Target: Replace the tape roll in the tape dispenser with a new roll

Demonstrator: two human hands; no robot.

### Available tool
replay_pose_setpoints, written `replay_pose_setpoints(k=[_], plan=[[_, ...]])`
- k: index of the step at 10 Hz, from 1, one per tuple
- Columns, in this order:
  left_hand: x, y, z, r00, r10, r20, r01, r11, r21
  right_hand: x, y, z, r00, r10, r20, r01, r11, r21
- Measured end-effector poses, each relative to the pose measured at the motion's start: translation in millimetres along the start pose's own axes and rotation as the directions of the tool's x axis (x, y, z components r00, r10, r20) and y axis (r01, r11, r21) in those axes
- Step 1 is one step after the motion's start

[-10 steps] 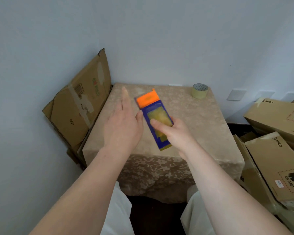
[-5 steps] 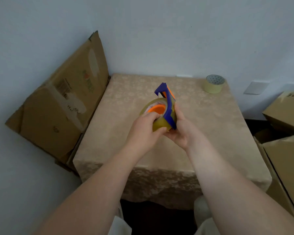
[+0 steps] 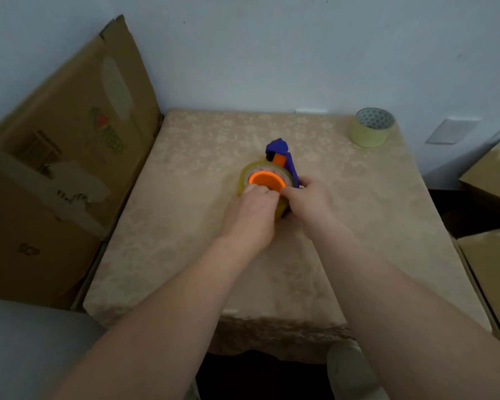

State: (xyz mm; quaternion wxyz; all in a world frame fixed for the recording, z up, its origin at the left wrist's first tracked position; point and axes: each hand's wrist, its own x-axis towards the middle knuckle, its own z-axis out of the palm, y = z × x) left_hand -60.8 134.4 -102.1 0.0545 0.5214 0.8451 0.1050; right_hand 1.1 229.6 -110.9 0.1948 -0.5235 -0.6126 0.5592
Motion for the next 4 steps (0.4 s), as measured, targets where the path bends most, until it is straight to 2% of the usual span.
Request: replay_pose_setpoints(k=[1, 4], plan=[[-1, 0, 4, 0.999, -0.006, 0.049, 0.008, 0.999, -0.045, 0, 4, -4, 1.000, -0.018, -0.008, 0.018, 1.000, -0.004], [-18, 7, -25, 0.994, -0.025, 0.111, 0.061, 0.940, -0.336, -31, -2, -23, 0.998, 0.008, 0.064, -0.005, 0.999, -0.049]])
